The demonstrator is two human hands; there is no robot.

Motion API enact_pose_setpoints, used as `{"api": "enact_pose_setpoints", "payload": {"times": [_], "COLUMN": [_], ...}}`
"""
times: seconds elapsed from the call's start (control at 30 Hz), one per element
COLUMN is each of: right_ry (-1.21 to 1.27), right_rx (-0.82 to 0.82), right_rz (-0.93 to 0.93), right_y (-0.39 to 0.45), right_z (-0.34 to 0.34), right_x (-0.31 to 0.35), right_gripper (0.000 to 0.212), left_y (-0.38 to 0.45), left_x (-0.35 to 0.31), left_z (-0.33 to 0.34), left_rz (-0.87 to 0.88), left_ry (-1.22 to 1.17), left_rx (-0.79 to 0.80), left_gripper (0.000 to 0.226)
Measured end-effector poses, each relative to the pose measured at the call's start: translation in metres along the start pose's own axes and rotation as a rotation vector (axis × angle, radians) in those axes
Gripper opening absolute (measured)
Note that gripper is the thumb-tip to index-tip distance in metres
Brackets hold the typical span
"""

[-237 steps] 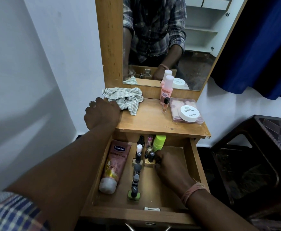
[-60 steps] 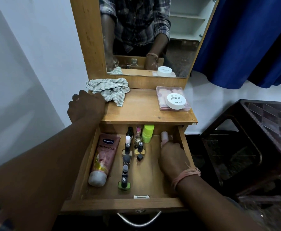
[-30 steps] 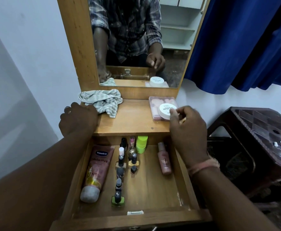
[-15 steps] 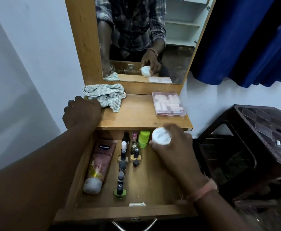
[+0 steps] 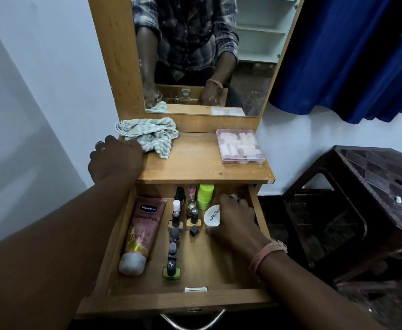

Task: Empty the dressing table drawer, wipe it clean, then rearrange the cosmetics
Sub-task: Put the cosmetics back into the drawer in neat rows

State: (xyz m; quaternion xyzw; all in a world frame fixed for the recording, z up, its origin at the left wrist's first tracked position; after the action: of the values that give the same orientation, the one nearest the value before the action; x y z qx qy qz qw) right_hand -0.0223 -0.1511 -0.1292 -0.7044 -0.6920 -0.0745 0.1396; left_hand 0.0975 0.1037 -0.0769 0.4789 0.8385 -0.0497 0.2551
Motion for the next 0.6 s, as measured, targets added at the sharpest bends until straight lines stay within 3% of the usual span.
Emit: {"api": "enact_pose_setpoints", "payload": {"times": [0.6], "right_ry": [-0.049], "right_rx": [0.056], "right_rz": [-0.007], "right_y": [0.0029], "right_z": [0.0076], "right_x": [-0.0048], "right_gripper": [0.071], "left_y": [-0.0012], "left_x": [-0.0013], "left_z": [-0.0008], "left_rz": [-0.004], "left_ry": [0.009], "left_rx": [-0.001], "left_gripper": [0.058]}}
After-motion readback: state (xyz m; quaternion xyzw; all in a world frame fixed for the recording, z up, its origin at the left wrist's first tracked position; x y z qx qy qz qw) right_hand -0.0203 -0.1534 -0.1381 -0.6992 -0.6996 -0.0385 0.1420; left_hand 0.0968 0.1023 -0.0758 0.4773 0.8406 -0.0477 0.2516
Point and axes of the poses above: each hand's wrist, its own y-axis towards the middle knuckle, its own z-axis out of the palm, x = y × z, the point moved 3 cm from there along y, towards the middle knuckle
